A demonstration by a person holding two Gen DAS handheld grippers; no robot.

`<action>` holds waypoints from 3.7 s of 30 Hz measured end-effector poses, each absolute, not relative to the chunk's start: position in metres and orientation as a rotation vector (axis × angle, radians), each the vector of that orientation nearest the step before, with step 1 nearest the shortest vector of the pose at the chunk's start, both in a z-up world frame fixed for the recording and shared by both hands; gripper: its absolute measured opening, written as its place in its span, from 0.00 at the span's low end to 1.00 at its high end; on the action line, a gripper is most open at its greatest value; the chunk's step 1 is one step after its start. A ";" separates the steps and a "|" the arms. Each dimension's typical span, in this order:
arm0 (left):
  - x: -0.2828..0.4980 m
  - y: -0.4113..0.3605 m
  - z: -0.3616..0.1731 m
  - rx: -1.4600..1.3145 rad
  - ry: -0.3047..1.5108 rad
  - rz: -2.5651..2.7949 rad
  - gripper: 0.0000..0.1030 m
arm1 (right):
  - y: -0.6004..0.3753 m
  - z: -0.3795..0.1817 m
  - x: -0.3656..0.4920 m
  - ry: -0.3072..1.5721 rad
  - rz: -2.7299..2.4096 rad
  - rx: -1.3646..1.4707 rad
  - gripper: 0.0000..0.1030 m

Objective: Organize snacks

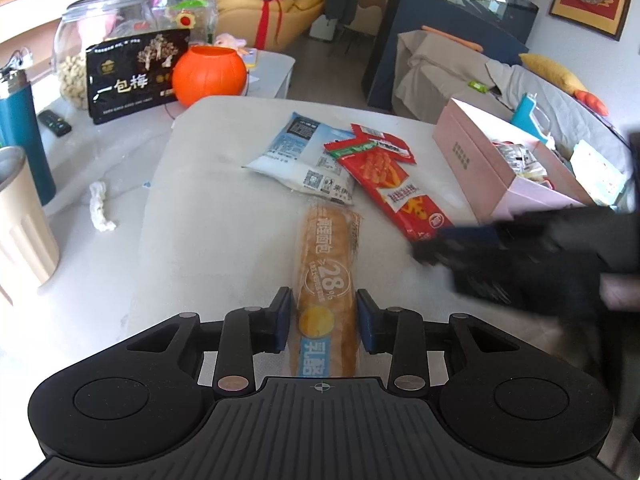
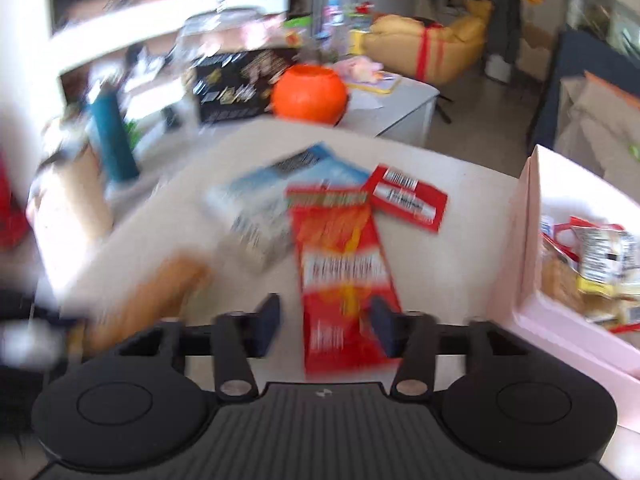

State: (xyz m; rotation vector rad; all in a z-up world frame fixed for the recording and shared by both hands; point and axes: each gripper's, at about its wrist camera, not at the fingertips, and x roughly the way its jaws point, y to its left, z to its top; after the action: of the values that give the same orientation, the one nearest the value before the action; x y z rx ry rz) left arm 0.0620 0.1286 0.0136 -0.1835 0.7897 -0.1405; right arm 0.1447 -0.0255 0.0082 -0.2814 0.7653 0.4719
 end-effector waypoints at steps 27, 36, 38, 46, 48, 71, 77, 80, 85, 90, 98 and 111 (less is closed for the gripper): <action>0.063 0.133 0.010 -0.241 0.756 -0.154 0.36 | -0.032 0.011 0.185 0.855 0.523 -0.145 0.44; 0.064 0.096 0.015 -0.165 0.787 -0.220 0.36 | -0.117 0.015 0.104 0.868 0.471 -0.111 0.11; 0.065 0.084 0.014 -0.151 0.796 -0.244 0.36 | -0.132 0.013 0.096 0.846 0.427 -0.109 0.11; 0.062 0.087 0.022 -0.095 0.760 -0.143 0.34 | -0.127 0.017 0.091 0.852 0.457 0.091 0.46; 0.061 0.098 0.023 -0.114 0.762 -0.120 0.34 | -0.110 0.015 0.095 0.868 0.460 0.103 0.50; 0.063 0.014 0.023 -0.038 0.820 -0.420 0.34 | -0.196 -0.001 0.047 0.734 0.074 -0.061 0.52; 0.083 -0.022 0.018 0.042 0.843 -0.453 0.37 | -0.208 -0.010 0.038 0.688 0.061 -0.017 0.57; 0.090 -0.030 0.013 0.069 0.859 -0.455 0.38 | -0.213 -0.010 0.039 0.692 0.075 0.006 0.63; 0.088 -0.038 0.017 0.172 0.886 -0.481 0.39 | -0.210 -0.009 0.041 0.705 0.113 0.014 0.77; 0.077 -0.035 0.016 0.196 0.876 -0.497 0.39 | -0.207 -0.008 0.037 0.723 0.136 0.008 0.82; 0.072 -0.029 0.018 0.168 0.894 -0.492 0.40 | -0.207 -0.008 0.038 0.736 0.150 0.002 0.84; 0.061 -0.020 0.017 0.167 0.875 -0.508 0.41 | -0.214 0.018 0.048 0.774 0.122 0.067 0.45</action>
State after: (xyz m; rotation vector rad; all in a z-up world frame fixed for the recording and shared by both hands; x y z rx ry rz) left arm 0.0615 -0.0201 0.0168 0.1675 0.8750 -0.5082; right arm 0.0475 -0.2144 0.0178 0.0667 0.7743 0.1221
